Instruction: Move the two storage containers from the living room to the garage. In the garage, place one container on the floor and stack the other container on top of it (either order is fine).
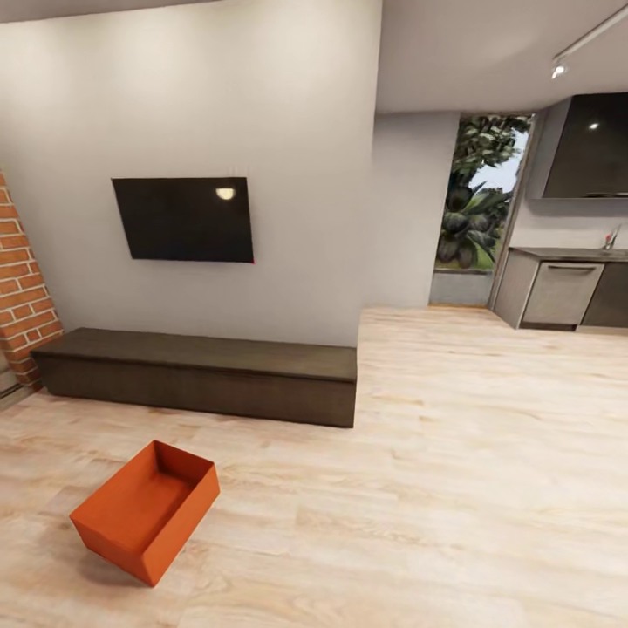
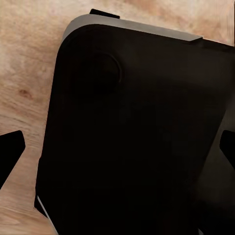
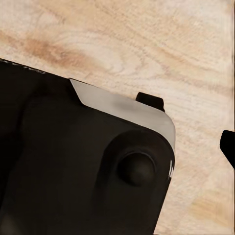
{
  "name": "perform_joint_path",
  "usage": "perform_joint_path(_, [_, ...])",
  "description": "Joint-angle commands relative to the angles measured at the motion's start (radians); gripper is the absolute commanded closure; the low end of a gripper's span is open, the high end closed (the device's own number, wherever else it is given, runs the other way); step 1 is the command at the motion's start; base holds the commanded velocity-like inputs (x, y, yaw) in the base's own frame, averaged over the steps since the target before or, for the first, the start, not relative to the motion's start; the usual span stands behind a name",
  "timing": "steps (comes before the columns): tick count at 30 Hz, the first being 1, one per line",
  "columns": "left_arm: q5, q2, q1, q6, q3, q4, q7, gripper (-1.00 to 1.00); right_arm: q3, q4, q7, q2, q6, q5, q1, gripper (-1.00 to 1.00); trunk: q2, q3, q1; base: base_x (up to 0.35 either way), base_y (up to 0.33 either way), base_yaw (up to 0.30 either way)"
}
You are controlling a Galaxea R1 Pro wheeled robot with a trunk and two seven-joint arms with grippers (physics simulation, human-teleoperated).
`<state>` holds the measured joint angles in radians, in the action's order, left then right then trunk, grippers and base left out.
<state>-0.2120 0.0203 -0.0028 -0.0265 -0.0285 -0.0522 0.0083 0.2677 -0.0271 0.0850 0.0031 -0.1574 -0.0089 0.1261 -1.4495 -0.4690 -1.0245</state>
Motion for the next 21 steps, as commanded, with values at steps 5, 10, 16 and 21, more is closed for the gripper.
perform_joint_path(5, [-0.004,0.001,0.000,-0.009,-0.003,0.000,0.001,-1.00,0.004,-0.002,0.002,-0.003,-0.005,0.001,0.001,-1.00,0.000,-0.001,-0.001,0.308,-0.112,0.003])
perform_joint_path(10, [-0.005,0.001,0.000,-0.011,-0.003,0.000,0.001,-1.00,0.001,-0.002,0.002,0.002,-0.006,0.000,0.001,-1.00,0.000,-0.001,-0.001,0.308,-0.111,0.001])
perform_joint_path(16, [-0.005,0.001,0.000,-0.012,-0.004,0.000,0.001,-1.00,-0.003,-0.002,0.002,0.007,-0.005,-0.003,0.001,-1.00,0.000,-0.001,-0.001,0.308,-0.111,0.000])
perform_joint_path(21, [-0.003,0.002,0.000,-0.014,-0.004,0.000,0.001,-1.00,-0.005,-0.002,0.002,0.006,-0.005,-0.001,0.001,-1.00,0.000,-0.001,-0.001,0.303,-0.120,0.000])
